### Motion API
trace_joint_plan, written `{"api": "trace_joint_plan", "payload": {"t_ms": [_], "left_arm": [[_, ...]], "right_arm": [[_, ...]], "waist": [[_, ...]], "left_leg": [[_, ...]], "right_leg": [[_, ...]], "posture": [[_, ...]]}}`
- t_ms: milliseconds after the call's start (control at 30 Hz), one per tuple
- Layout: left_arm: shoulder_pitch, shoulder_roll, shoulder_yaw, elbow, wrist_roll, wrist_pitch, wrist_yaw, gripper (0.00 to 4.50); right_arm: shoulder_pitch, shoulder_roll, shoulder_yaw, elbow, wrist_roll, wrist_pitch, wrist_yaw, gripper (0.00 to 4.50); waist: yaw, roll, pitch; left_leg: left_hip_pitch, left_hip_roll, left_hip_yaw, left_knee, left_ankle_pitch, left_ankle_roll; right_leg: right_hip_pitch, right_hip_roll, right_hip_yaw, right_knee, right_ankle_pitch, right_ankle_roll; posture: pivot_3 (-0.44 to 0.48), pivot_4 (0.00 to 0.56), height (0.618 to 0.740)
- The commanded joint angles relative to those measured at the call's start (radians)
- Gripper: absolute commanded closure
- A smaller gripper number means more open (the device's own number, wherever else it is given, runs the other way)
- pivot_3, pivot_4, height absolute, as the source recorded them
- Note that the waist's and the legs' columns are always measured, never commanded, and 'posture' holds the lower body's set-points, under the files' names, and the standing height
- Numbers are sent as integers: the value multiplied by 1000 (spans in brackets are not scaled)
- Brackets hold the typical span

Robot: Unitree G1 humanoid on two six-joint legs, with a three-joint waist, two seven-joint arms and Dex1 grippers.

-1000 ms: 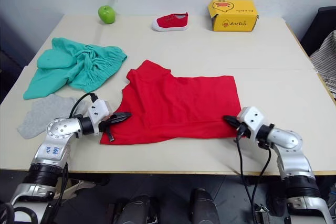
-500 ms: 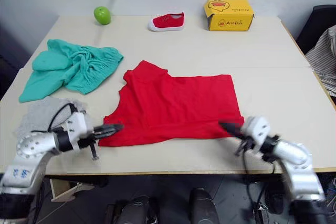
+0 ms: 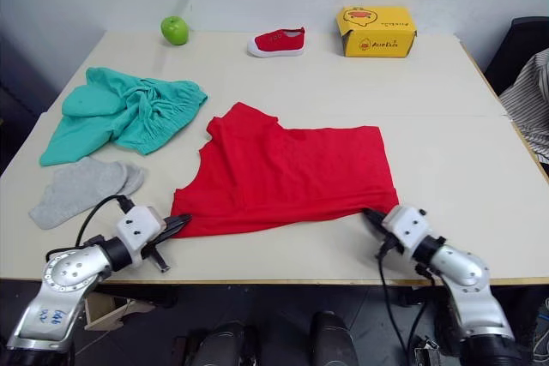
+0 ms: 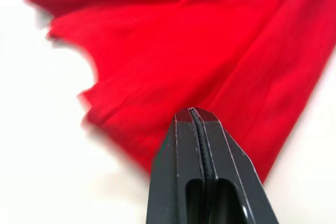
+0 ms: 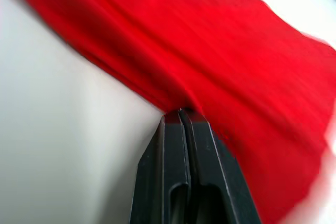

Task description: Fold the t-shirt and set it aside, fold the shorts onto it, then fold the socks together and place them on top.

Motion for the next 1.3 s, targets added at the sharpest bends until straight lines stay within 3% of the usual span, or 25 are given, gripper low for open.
{"api": "trace_joint_plan", "payload": {"t_ms": [33,200,333,433,533,667,900,1033,1133,1200,1300], "left_arm": [[18,24,33,63,-12,-17,-24,4484],[10,28,88,112,-91,-91,-85,4484],[23,52,172,55,-253,-85,-208,4484],[45,125,192,1,-273,-65,-290,3611],[61,155,185,-22,-248,-104,-319,2690],[70,173,98,-9,-112,-234,-333,1460],[2,164,-13,94,82,-344,-232,1460],[-33,167,-55,136,148,-364,-194,1427],[-43,179,-73,156,162,-374,-191,2036],[-48,189,-74,169,175,-386,-179,2682],[-45,202,-67,177,173,-395,-172,3570]], "right_arm": [[-11,-37,-93,125,56,27,9,4500],[-36,-59,-173,187,133,47,50,4500],[5,-106,-213,81,223,95,175,4500],[75,-164,-163,-52,210,67,305,3923],[92,-181,-133,-107,175,27,338,2933],[38,-188,-50,-95,24,-134,329,1564],[-106,-163,83,29,-208,-296,200,1564],[-159,-166,135,103,-283,-366,142,2532],[-183,-178,157,140,-324,-412,100,3579],[-193,-185,164,158,-333,-435,79,4318],[-177,-205,159,157,-309,-457,81,4500]], "waist": [[-1,1,-1],[-2,3,-3],[-2,3,-2],[-1,3,-2],[-1,3,-2],[-3,3,-2],[-2,4,-1],[-1,5,-2],[-3,6,-3],[-3,6,-3],[-2,7,-3]], "left_leg": [[0,0,0,0,0,0],[0,1,0,-1,0,0],[-2,1,1,-1,-1,-1],[-2,1,0,-1,-1,-1],[-1,1,0,-2,-1,-1],[-1,1,1,-2,-2,-1],[-2,1,2,-2,-2,-2],[0,1,2,-2,-1,-1],[1,1,2,-2,-1,-1],[2,1,2,-2,0,-1],[1,1,2,-2,0,-1]], "right_leg": [[0,0,0,0,0,0],[-1,0,0,0,0,0],[-2,0,0,-1,0,-1],[-2,0,0,-1,0,-1],[-1,1,0,-2,0,-1],[-1,1,0,-4,0,0],[-3,2,0,-4,0,-1],[-1,1,0,-3,0,0],[0,0,0,-2,0,0],[0,0,1,-1,0,0],[0,0,1,0,0,0]], "posture": [[0,150,740],[0,150,740],[0,150,740],[0,150,740],[0,150,740],[0,150,740],[0,150,740],[0,150,740],[0,150,740],[0,150,740],[0,150,740]]}}
